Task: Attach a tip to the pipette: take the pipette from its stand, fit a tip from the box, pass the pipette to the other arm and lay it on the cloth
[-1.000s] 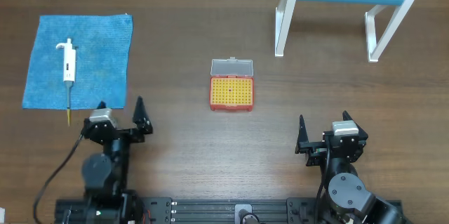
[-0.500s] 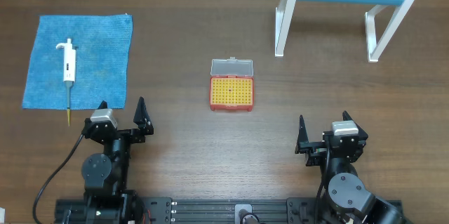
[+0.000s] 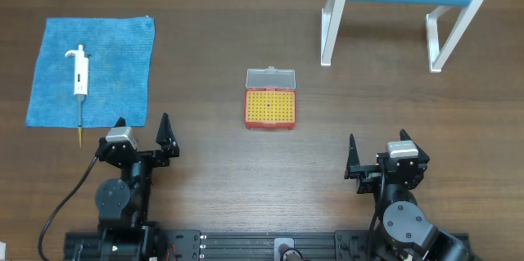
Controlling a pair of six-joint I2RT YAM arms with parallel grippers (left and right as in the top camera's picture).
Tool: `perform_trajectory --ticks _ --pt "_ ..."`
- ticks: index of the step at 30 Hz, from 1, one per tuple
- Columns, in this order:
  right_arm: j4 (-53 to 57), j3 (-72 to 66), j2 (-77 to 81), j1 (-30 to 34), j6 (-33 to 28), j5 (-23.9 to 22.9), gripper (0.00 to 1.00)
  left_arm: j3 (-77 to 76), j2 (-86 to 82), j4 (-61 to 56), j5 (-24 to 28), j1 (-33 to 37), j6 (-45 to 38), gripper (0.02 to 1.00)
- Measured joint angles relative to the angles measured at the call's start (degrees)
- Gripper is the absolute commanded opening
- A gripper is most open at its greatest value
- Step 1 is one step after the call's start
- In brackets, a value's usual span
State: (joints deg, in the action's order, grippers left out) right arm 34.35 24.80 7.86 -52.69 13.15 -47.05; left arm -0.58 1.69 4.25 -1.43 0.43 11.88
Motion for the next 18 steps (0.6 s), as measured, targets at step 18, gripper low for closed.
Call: perform_trajectory --ticks 18 --pt "1.6 0.0 0.0 0.5 -0.2 0.2 0.925 0.0 0.0 0.0 0.0 0.0 0.0 0.961"
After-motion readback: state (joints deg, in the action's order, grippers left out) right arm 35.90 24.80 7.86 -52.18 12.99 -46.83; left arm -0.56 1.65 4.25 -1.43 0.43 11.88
